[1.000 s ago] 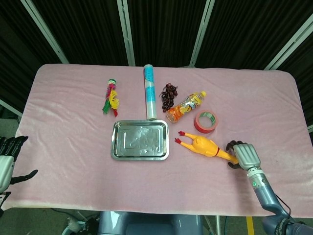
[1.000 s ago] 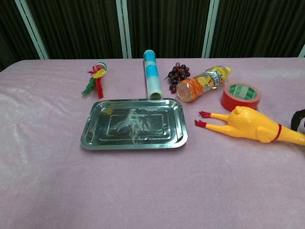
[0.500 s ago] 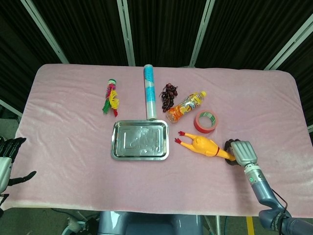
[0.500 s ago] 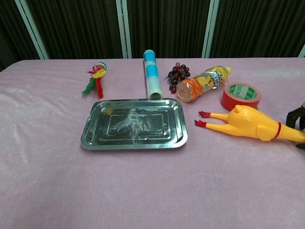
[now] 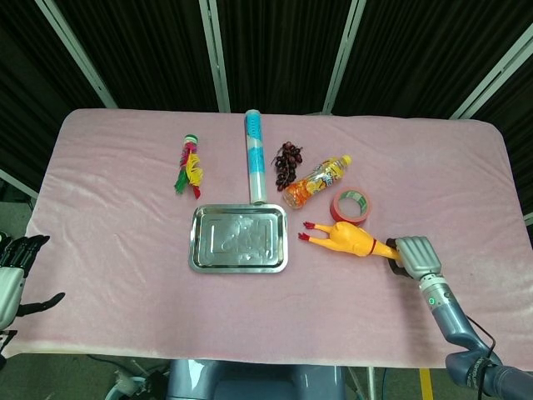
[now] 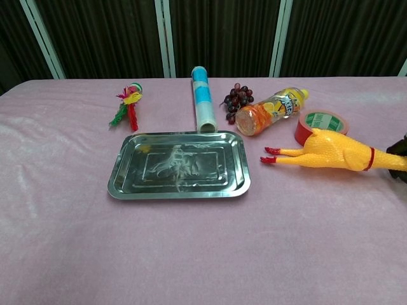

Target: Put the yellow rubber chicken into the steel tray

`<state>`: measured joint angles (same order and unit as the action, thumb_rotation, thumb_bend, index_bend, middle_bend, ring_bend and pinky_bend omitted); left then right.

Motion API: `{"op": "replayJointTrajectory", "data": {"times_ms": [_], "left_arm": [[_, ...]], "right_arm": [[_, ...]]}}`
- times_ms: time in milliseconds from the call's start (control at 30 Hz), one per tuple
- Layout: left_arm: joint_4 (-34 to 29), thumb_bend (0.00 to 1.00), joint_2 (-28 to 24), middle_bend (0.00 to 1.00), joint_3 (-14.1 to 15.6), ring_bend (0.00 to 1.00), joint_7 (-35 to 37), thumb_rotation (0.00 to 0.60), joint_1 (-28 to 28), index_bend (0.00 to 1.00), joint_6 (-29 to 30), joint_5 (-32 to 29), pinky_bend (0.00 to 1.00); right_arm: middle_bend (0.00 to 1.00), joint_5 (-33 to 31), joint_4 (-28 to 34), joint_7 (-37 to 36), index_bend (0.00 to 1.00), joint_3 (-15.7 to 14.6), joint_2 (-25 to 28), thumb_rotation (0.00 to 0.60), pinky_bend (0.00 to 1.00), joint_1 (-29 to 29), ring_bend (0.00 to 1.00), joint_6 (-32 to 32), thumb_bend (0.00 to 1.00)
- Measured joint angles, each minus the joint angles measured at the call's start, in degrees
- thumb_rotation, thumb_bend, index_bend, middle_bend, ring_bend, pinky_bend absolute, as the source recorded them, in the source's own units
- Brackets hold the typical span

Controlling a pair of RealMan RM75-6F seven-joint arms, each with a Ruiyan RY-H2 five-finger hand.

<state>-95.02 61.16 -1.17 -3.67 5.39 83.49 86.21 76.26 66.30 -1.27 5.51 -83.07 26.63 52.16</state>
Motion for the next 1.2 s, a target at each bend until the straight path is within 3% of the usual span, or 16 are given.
{"op": "replayJointTrajectory", "data": {"times_ms": [167, 833, 967, 1200], "left_arm": [[-0.7, 0.0, -0.3, 0.11, 0.2, 0.08, -0.3, 0.6, 0.6, 0.11, -0.7, 1.0, 0.06], [-6.0, 0.0, -1.5, 0.13, -0.9, 0.09, -3.3, 0.6, 5.2, 0.11, -4.2, 4.1, 0.06], [-6.9, 0.0, -0.7, 0.14, -1.6, 0.1, -4.2, 0.6, 6.4, 0.12, -4.3, 5.7, 0.06], [-8.7, 0.0, 2.6, 0.14, -3.0, 0.1, -8.3, 0.6, 10.8, 0.13, -6.6, 9.5, 0.06]], "right_arm": [[0.76, 3.0, -0.2, -4.4, 1.0, -0.9, 1.5, 0.6, 0.83, 0.3, 0.68, 0.4, 0.96], [0.79, 17.3, -4.0, -36.0, 1.0, -6.5, 6.9, 0.6, 0.86, -0.8, 0.71, 13.0, 0.99], [0.79, 18.7, -3.7, -39.7, 1.0, -7.1, 8.1, 0.6, 0.86, -1.3, 0.71, 16.1, 0.99], [0.79, 20.4, 0.8, -41.7, 1.0, -7.8, 9.8, 0.6, 0.86, -0.1, 0.72, 15.9, 1.0]]}}
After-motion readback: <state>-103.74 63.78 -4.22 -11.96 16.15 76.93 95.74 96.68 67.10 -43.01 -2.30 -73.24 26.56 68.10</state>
